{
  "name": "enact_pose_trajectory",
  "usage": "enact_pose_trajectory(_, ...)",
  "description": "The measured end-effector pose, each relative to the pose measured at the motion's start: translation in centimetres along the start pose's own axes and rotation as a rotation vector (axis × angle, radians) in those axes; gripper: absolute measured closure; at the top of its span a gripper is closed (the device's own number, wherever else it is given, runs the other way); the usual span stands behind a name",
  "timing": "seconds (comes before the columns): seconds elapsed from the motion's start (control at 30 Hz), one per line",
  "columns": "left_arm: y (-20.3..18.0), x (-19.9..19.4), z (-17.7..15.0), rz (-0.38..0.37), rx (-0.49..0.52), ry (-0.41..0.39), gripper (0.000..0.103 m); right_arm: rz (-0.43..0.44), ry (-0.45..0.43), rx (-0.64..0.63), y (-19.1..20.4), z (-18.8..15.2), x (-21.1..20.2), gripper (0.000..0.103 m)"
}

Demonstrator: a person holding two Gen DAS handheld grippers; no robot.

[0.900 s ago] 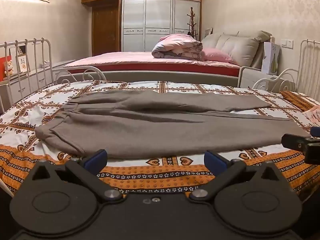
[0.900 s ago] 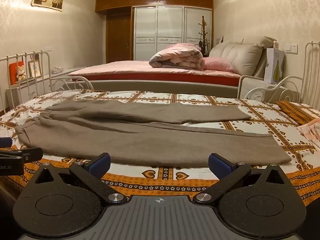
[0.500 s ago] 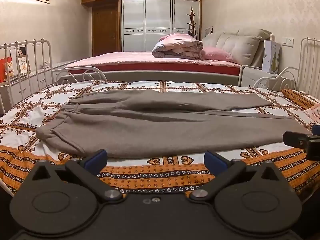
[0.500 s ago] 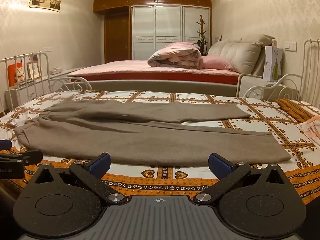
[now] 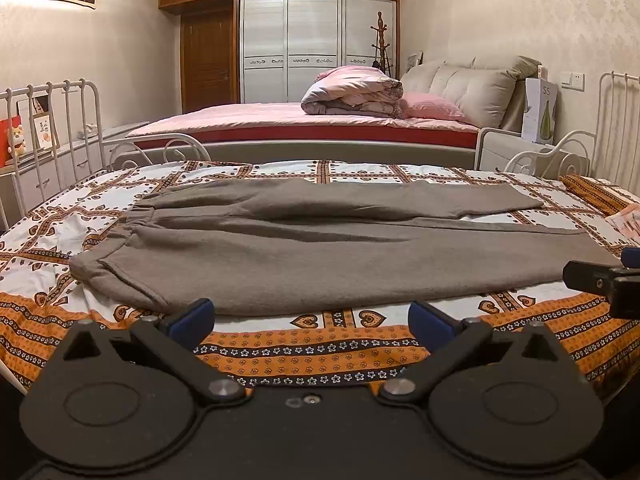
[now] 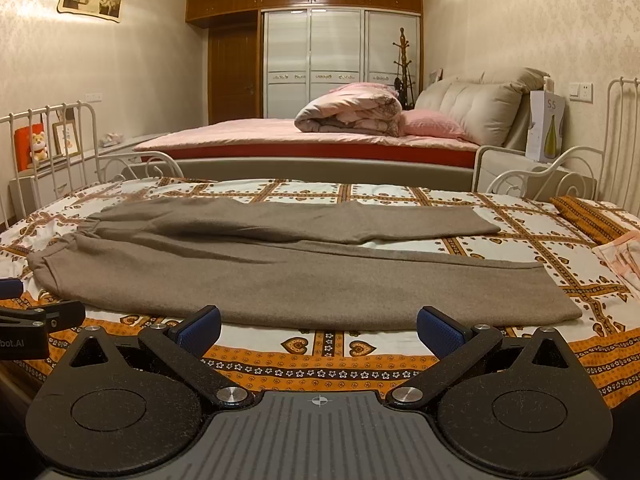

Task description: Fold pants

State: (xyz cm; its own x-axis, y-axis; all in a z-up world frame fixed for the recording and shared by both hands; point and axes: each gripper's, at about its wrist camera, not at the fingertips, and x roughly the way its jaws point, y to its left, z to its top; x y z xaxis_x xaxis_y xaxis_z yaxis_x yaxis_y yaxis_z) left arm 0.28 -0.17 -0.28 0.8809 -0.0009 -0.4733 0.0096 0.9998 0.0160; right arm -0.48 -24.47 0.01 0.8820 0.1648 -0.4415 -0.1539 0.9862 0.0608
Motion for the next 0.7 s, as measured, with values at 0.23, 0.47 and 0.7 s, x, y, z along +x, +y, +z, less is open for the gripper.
enact_pose_trajectory(0.23,-0.21,0.04,-0.10,-0.003,0.005,0.001,0.006,0.000,0.002,0.005,-0.11,-0.06,0.01,0.000)
enact_pose_trajectory(0.47,-0.22,0.06,-0.20,-0.006,0.008,0.001,0.006,-0.002,0.011,0.011,-0.15,-0.09,0.20,0.000)
enact_pose_trajectory(0.7,-0.23,0.15,-0.17,-0.007,0.012,0.004,0.006,-0.004,0.014,0.011,-0.17,-0.11,0.26,0.000)
